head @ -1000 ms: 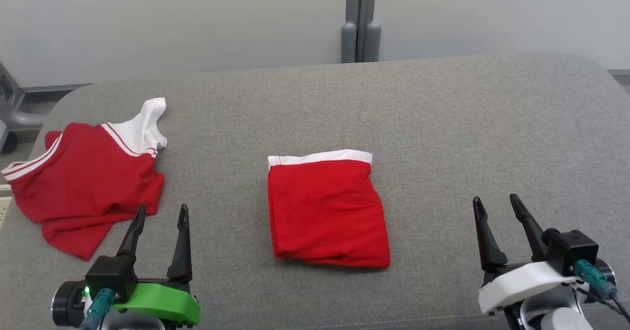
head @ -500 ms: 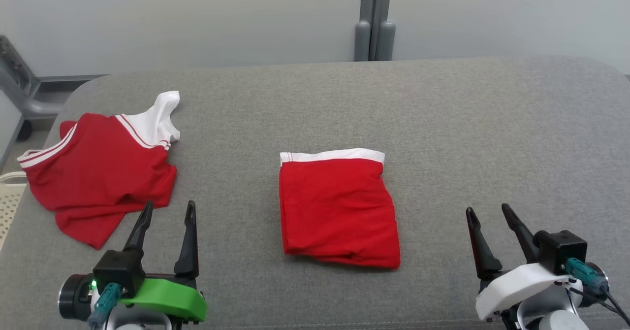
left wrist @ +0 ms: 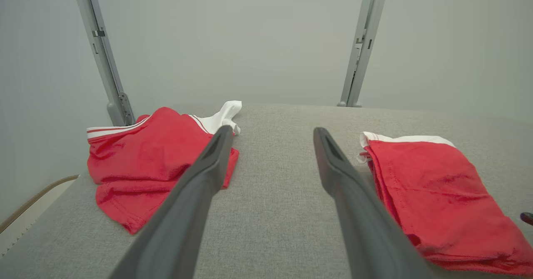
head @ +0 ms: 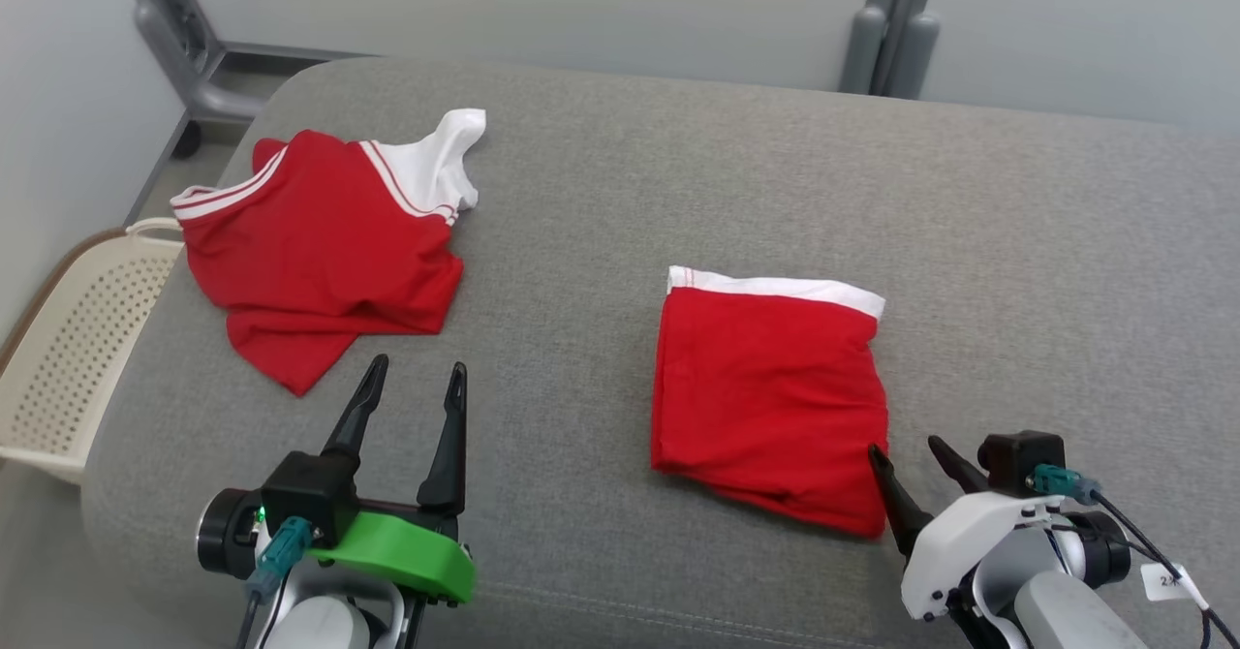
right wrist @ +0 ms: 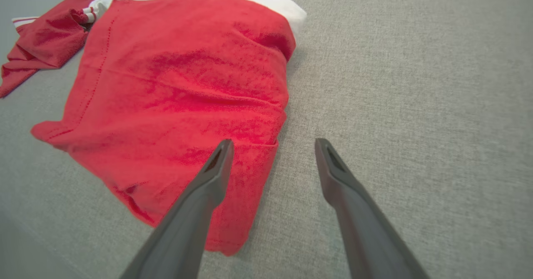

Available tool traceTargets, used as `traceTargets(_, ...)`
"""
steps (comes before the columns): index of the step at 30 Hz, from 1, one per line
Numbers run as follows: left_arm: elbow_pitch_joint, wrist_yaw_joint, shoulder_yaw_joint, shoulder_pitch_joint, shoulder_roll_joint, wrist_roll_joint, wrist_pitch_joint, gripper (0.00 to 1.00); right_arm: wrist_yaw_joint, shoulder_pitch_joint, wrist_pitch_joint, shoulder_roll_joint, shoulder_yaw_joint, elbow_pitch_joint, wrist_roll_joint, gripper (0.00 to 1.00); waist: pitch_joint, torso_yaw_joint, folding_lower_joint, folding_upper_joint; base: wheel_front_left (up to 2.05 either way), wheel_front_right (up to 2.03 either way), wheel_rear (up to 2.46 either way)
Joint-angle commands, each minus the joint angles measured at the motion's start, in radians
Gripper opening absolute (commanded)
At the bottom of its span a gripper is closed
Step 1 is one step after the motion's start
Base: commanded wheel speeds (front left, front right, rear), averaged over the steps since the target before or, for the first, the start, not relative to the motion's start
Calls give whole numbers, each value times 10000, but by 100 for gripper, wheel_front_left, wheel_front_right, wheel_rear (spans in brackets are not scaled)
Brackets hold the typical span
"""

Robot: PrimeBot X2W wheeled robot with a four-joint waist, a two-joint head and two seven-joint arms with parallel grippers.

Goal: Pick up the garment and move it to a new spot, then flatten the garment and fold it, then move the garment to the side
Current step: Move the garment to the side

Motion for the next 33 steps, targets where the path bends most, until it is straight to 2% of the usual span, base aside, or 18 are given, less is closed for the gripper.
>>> traceTargets(1,101,-45,-39,-263,-85,53,-76,100,-4,-469,-102,-99,139,447,164,100,649,785,0,-1,0,0,0)
traceTargets(11,429,-200,-128,-685,-342,36,-183,100,-4,-1839,-246,-144,820,2395,881,100,1149,1010,0,-1,0,0,0)
traceTargets(12,454,-211,-122,-712,-345,56,-188,100,-4,-1922,-274,-150,935,2521,965,73,1176,980,0,-1,0,0,0)
traceTargets(14,499,-203,-135,-762,-346,93,-195,100,-2,-2070,-247,-149,1206,2720,1142,0,1226,913,0,-1,0,0,0)
traceTargets(19,453,-216,-103,-907,-341,130,-239,100,-14,-2381,-654,-512,1803,2647,1116,0,1408,424,0,-1,0,0,0)
traceTargets(23,313,-205,-90,-1051,-341,167,-260,100,-16,-2249,-964,-786,1942,2378,804,0,1531,-240,0,-1,0,0,0)
traceTargets(33,-162,-281,-164,-1450,-98,345,-152,100,-10,-1627,-1022,-1429,1168,1336,337,0,2062,-2684,0,-1,0,0,0)
